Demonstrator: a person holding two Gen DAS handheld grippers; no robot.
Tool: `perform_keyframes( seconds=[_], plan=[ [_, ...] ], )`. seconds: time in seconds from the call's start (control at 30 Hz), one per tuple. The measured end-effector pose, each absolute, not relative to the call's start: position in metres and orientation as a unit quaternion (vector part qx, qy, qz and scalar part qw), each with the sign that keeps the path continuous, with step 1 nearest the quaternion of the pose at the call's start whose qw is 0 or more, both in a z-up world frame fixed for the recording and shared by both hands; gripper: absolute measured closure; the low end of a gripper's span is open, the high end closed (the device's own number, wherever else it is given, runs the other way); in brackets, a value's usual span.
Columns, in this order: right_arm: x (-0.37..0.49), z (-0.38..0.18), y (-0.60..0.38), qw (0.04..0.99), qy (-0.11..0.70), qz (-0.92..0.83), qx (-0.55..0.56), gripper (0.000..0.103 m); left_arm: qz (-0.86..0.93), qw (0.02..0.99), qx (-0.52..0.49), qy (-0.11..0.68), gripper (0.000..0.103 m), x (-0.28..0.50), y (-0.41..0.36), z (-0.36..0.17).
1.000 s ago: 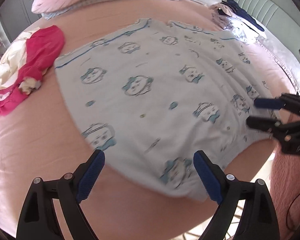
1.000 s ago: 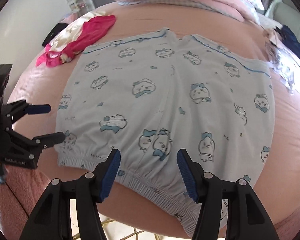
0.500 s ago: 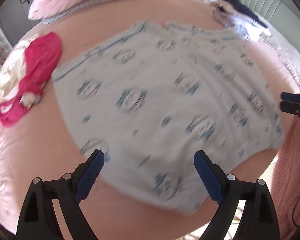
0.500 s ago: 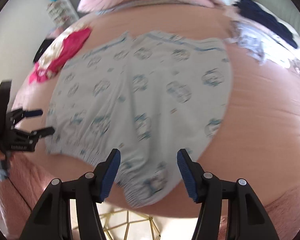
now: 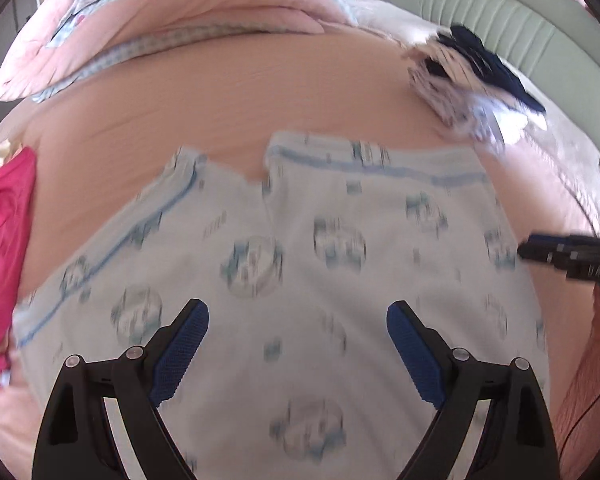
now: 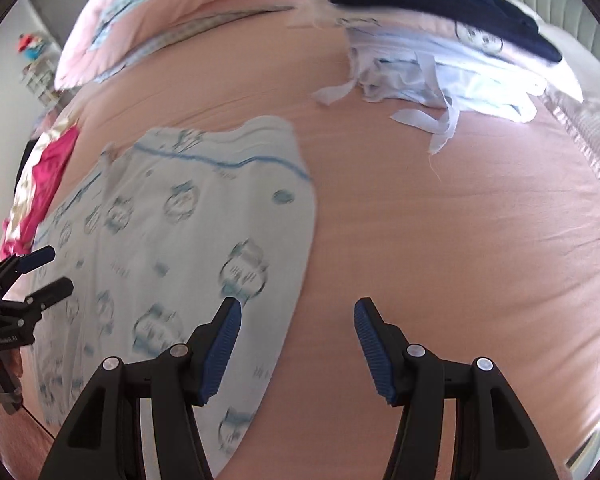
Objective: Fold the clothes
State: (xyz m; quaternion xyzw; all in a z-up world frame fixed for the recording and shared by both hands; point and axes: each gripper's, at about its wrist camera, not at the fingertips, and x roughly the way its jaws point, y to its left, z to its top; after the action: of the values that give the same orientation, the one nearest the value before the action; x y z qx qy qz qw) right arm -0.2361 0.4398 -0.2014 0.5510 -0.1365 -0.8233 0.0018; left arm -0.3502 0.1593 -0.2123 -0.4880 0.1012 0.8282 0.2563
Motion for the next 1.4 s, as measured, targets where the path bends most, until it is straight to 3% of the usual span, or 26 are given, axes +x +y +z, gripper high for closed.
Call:
perform_keyframes(
  seconds=[0.33, 0.5, 0.57, 0.63, 0.77, 0.83, 1.03, 1.17, 1.4],
  plan=[
    [-0.305, -0.215, 0.462, 0.033, -0.204, -0.816, 0.54, 0.048, 0.82, 0.229, -0.519, 0.077, 0.012, -0.455, 0.209, -0.24],
    [-0.312, -0.211, 0.439, 0.095, -0.204, -0.808, 0.545, 0.073, 0.813, 0.24, -0.522, 0.096, 0.012, -0.449, 0.213, -0.241],
    [-0.305, -0.204, 0.425, 0.1, -0.167, -0.821, 0.536, 0.074, 0.811, 0.25, -0.52, 0.099, 0.013, -0.444, 0.216, -0.239],
    [-0.292, -0.191, 0.405, 0.127, -0.096, -0.843, 0.514, 0.074, 0.81, 0.265, -0.511, 0.108, 0.026, -0.436, 0.217, -0.234],
    [-0.259, -0.176, 0.371, 0.225, -0.022, -0.824, 0.52, 0.074, 0.806, 0.273, -0.513, 0.113, 0.026, -0.425, 0.208, -0.23],
    [-0.248, -0.174, 0.369, 0.217, 0.002, -0.829, 0.516, 0.074, 0.807, 0.268, -0.512, 0.12, 0.026, -0.423, 0.202, -0.229],
    [-0.262, -0.201, 0.443, 0.047, -0.137, -0.825, 0.547, 0.074, 0.807, 0.258, -0.521, 0.098, 0.026, -0.424, 0.19, -0.228],
    [-0.264, -0.218, 0.46, 0.107, -0.258, -0.78, 0.56, 0.071, 0.805, 0.262, -0.52, 0.112, 0.026, -0.418, 0.191, -0.23],
    [-0.282, -0.225, 0.46, 0.109, -0.325, -0.771, 0.536, 0.071, 0.804, 0.267, -0.521, 0.102, 0.026, -0.422, 0.182, -0.229]
  ],
)
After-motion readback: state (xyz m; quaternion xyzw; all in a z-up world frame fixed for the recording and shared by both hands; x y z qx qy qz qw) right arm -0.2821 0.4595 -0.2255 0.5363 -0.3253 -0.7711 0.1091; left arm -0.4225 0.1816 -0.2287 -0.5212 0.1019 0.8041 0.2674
